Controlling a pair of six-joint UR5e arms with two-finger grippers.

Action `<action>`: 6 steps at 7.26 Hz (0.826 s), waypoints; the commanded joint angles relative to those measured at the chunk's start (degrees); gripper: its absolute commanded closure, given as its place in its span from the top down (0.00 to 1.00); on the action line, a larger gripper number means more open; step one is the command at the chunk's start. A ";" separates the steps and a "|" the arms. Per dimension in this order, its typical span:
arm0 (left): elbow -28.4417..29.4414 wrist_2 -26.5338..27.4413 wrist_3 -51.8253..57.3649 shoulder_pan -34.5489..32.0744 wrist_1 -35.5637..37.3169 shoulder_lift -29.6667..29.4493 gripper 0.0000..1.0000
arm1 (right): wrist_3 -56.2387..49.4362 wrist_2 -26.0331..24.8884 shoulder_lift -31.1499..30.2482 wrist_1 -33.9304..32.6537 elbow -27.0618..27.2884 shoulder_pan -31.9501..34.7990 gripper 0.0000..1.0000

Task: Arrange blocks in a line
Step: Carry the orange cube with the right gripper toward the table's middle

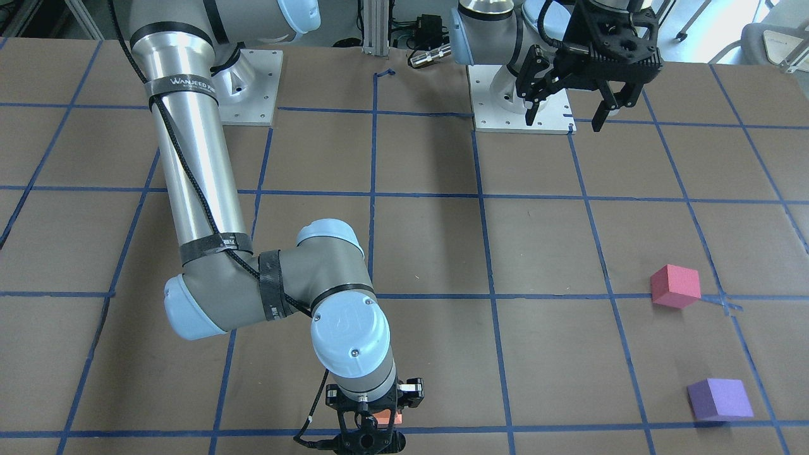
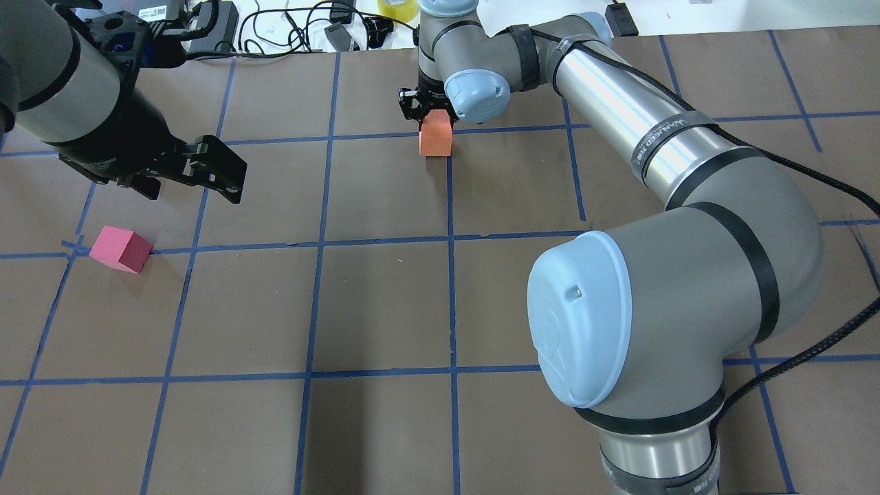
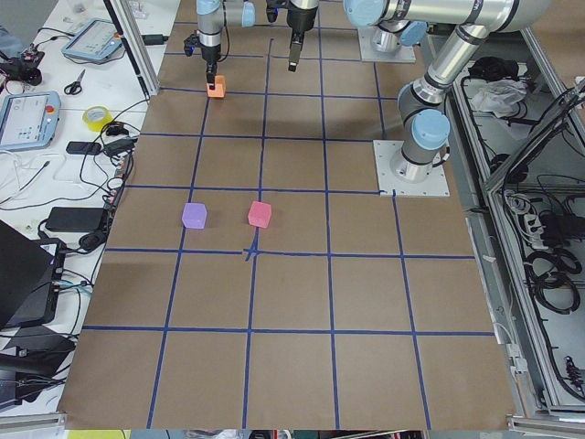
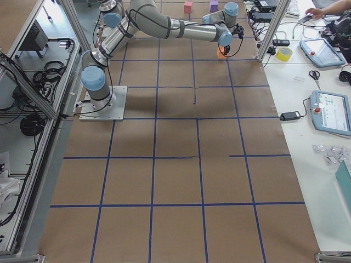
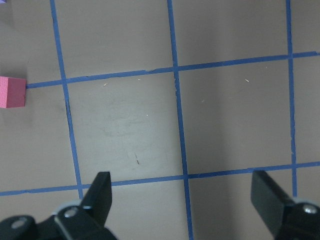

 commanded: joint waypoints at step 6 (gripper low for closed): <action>-0.09 0.04 0.67 -0.09 -0.18 0.01 1.00 | 6.01 1.22 -0.26 3.28 0.35 1.91 1.00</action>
